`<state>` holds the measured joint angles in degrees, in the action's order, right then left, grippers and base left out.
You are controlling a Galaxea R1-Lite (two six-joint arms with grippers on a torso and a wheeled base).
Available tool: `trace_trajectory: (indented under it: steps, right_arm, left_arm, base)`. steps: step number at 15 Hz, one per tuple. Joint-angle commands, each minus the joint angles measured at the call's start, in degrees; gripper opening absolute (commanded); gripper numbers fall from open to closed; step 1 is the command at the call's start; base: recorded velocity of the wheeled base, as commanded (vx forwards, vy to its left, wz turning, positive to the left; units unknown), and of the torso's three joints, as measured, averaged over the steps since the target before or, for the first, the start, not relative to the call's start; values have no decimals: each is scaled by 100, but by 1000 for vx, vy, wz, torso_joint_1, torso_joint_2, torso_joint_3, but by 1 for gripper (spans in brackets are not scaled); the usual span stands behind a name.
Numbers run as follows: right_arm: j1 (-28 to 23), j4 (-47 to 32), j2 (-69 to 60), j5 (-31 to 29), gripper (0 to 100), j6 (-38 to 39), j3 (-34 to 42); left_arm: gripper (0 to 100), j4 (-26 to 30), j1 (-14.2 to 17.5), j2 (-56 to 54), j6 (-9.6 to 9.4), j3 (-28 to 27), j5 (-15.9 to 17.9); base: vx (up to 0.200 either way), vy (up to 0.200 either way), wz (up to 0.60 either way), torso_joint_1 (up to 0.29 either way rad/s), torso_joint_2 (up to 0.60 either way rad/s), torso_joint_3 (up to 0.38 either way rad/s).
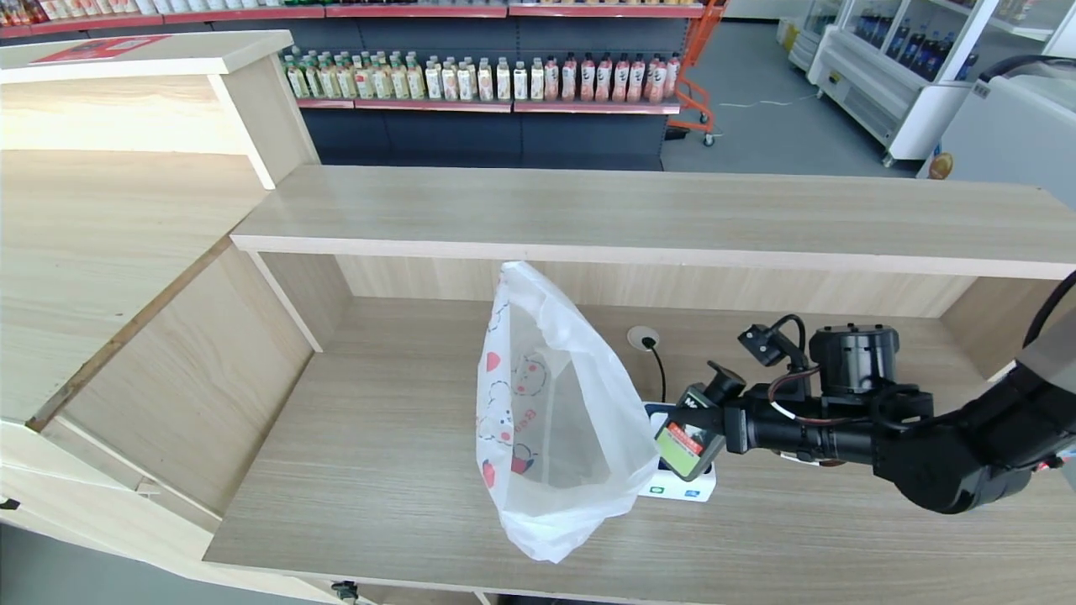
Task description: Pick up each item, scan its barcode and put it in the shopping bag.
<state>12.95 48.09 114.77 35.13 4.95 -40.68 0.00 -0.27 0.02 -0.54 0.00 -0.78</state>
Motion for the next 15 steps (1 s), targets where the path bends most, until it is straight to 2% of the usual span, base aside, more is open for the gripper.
trace_trajectory:
  steps: [1,6,10,15]
  right_arm:
    - [103,51,353,-6,0,6,-142]
    - [226,60,625,-323,0,-12,-546]
    - [235,51,555,-314,0,15,-564]
    - [243,7,-500,-279,0,779,-370]
  left_arm:
    - [100,0,0,-2,1,0,-1]
    - [100,0,0,-2,1,0,-1]
    - [100,0,0,-2,1,0,-1]
    - [100,0,0,-2,1,0,-1]
  base:
    - [0,0,0,0,0,0]
    - [0,0,0,0,0,0]
    - [0,0,0,0,0,0]
    - [0,0,0,0,0,0]
